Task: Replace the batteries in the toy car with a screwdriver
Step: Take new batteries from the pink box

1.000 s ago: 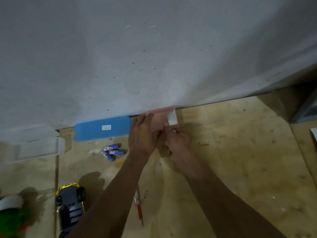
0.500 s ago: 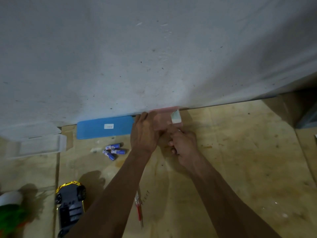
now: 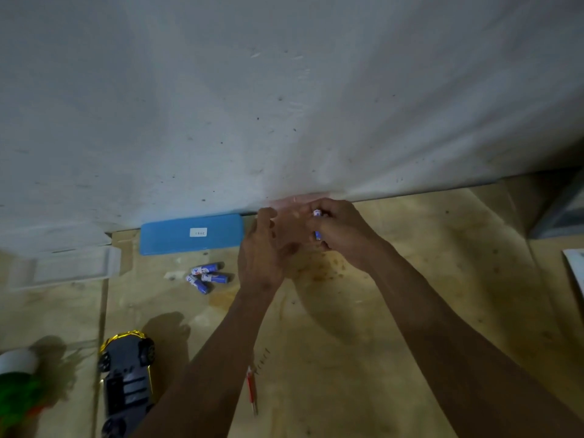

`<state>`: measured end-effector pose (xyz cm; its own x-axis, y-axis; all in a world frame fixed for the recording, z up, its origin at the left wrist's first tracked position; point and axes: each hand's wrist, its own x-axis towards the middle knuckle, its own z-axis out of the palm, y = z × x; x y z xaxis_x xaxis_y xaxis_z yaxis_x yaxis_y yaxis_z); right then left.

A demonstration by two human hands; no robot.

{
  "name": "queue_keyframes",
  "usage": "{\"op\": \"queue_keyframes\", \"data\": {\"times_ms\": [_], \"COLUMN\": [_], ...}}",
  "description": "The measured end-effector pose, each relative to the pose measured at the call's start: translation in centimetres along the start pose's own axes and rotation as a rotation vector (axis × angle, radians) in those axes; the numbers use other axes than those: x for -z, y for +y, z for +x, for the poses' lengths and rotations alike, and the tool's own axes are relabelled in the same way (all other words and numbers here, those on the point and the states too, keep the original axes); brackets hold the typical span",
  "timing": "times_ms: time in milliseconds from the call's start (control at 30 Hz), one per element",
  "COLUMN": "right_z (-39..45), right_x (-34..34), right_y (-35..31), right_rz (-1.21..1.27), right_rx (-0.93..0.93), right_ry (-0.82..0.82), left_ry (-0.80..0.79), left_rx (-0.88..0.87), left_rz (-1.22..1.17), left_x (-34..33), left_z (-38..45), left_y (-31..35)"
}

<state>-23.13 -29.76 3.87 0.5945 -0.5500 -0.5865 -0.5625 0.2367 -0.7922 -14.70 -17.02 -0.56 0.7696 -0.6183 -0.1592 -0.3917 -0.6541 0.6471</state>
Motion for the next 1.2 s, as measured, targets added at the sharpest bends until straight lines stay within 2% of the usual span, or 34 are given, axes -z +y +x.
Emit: {"op": "queue_keyframes", "data": {"times_ms": [133, 233, 333, 533, 667, 767, 867, 1000, 1200], "right_z": [1.0, 1.8, 2.4, 2.0, 0.6, -0.5, -0.4, 0.5, 0.6], "right_x": [-1.0, -2.0, -1.8, -1.2, -0.3, 0.4, 1.1, 0.9, -0.1], "right_y": [1.5, 2.1, 2.4, 3.3, 5.0, 5.3, 5.7, 6.9, 7.6], "right_rz": [-0.469, -0.588, -0.783, -0.704, -0.714, -0.662, -0.69, -0.788, -0.836], "right_rx": [0.289, 0.379, 0.484, 0.535, 0.639, 0.642, 0.704, 0.681, 0.743], "right_ry": [-0.015, -0.124, -0.137, -0.011, 0.212, 0.415, 0.374, 0.292, 0.349], "left_ry": [-0.012, -0.007, -0.004, -0.02, -0.024, -0.035, -0.017, -0.025, -0.056], "left_rx": [-0.093, -0.119, -0.125, -0.052, 0.016, 0.01, -0.044, -0.152, -0.192], "left_rz": [0.074, 0.064, 0.057, 0.051, 0.022, 0.04, 0.066, 0.142, 0.09], "left_x": [-0.1, -0.3, -0.4, -0.1, -0.3, -0.2, -0.2, -0.4, 0.1], "left_z": [0.8, 1.0, 1.1, 0.9, 0.9, 0.9, 0.6, 0.3, -0.1], "left_y": [-0.8, -1.1, -1.1, -0.9, -0.6, -0.4, -0.1, -0.7, -1.1]}}
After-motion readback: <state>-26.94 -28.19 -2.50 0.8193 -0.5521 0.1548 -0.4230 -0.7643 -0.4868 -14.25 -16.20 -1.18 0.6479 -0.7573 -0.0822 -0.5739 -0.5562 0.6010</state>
